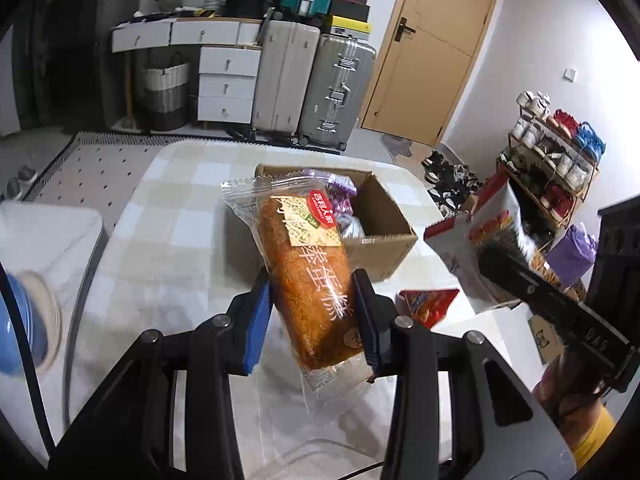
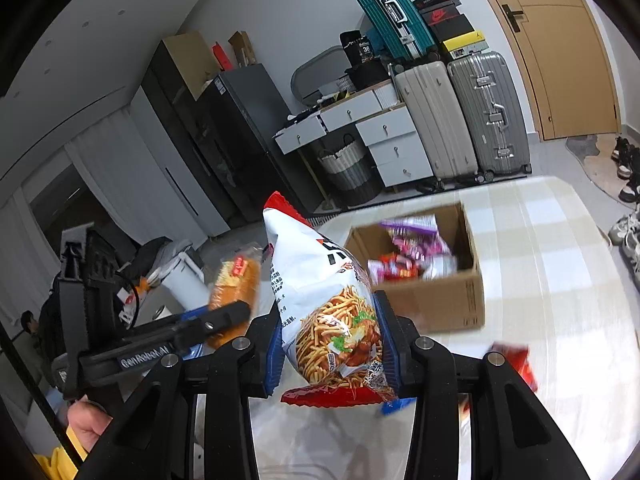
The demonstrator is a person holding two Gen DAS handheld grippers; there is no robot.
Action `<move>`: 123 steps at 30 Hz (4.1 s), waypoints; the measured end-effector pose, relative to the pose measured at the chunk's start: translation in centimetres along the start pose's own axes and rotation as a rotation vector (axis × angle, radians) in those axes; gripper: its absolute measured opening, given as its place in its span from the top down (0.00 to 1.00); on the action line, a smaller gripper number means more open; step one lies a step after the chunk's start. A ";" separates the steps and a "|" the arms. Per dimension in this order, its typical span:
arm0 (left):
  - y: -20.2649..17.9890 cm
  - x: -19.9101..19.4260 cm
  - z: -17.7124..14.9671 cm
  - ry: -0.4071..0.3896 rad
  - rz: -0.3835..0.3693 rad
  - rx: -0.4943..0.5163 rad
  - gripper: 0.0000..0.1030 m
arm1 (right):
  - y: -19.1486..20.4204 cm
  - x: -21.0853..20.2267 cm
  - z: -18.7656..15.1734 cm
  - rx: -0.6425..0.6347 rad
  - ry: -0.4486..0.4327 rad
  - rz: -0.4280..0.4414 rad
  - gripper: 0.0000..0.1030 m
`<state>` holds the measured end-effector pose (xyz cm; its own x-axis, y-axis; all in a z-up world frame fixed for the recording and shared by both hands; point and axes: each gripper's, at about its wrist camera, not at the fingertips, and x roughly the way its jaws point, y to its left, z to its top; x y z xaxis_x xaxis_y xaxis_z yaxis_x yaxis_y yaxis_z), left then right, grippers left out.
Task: Organize snacks
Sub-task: 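Carry the noodle bag and bread loaf over the box and lower them inside, then open both tools and lift them away from the box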
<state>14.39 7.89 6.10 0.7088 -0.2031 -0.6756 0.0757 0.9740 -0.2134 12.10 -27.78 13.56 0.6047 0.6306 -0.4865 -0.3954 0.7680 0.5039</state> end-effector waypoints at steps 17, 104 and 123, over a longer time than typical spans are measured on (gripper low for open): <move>-2.9 14.3 10.7 0.075 0.078 0.104 0.65 | -6.0 9.8 8.7 0.062 0.075 -0.080 0.61; -9.6 -4.9 1.8 -0.082 0.101 0.178 0.19 | 1.5 -4.5 2.5 -0.056 0.013 -0.207 0.25; -11.7 -13.6 -9.9 -0.141 0.089 0.179 0.01 | 1.3 -13.9 -7.3 -0.075 -0.055 -0.249 0.13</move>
<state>-3.14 -1.76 10.81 0.8080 -0.1118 -0.5785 0.1228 0.9922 -0.0202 -1.81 -34.75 15.75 0.7254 0.4161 -0.5484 -0.2790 0.9060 0.3184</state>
